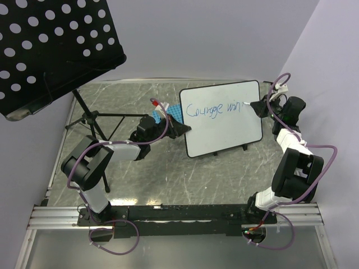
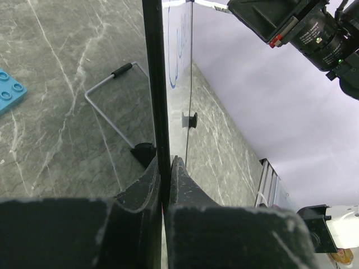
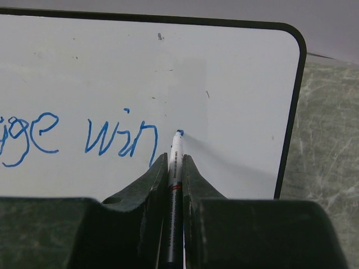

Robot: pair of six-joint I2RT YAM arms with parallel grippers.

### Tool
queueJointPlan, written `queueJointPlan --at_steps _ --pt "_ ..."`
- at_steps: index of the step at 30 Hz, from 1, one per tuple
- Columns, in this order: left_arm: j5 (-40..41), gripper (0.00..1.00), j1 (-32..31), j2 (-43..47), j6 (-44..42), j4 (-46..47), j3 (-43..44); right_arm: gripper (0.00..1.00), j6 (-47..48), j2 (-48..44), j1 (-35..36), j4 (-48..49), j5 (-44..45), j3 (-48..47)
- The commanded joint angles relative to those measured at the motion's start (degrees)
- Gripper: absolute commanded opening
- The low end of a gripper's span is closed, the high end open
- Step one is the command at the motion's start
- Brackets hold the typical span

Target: Write a sentence on the whiteboard

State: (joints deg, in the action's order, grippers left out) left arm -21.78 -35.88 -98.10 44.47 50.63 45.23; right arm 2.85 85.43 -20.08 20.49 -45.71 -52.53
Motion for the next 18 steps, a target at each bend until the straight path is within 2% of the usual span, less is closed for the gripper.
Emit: queueJointPlan --at_steps 1,18 --pt "-2.5 0.01 -0.4 -0.2 -4.8 2.1 0.6 0.00 0.9 0.4 0.3 1.6 -3.3 -1.8" --pt "-2.5 0.01 -0.4 0.4 -4.8 2.4 -0.1 0.00 6.4 -2.6 -0.6 -5.3 -2.8 0.2"
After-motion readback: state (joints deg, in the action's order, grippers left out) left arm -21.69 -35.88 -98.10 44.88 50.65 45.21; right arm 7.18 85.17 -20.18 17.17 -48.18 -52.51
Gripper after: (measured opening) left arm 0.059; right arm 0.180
